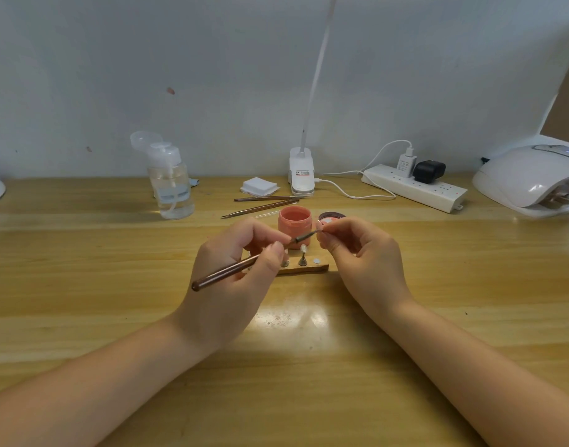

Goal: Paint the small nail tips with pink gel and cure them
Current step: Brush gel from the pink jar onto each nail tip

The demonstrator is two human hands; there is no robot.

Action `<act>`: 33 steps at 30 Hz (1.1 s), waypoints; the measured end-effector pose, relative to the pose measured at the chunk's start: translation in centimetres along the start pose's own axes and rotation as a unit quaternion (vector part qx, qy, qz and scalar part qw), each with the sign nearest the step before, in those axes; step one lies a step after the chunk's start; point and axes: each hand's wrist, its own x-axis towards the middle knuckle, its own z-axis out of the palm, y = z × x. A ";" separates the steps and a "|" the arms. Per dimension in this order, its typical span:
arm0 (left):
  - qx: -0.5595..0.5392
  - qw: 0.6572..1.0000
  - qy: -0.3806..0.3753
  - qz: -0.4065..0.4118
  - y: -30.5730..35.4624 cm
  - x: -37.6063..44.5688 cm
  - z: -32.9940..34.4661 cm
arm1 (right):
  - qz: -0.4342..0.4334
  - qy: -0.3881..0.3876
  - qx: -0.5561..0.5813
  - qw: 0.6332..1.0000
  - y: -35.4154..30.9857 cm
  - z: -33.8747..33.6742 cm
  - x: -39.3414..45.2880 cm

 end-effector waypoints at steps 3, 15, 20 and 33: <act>0.002 1.000 0.014 -0.011 0.0 0.2 0.2 | -0.003 -0.001 0.001 1.000 0.0 0.0 0.0; -0.015 1.000 -0.010 -0.015 0.1 0.0 0.1 | 0.005 0.003 -0.006 1.000 -0.2 0.0 0.0; -0.062 0.992 0.081 -0.070 -0.4 0.3 -0.4 | 0.037 0.028 -0.006 0.999 -0.1 -0.2 0.0; -0.086 0.970 0.115 -0.194 -0.8 -0.1 0.2 | 0.079 -0.029 -0.131 0.988 0.8 -0.1 0.5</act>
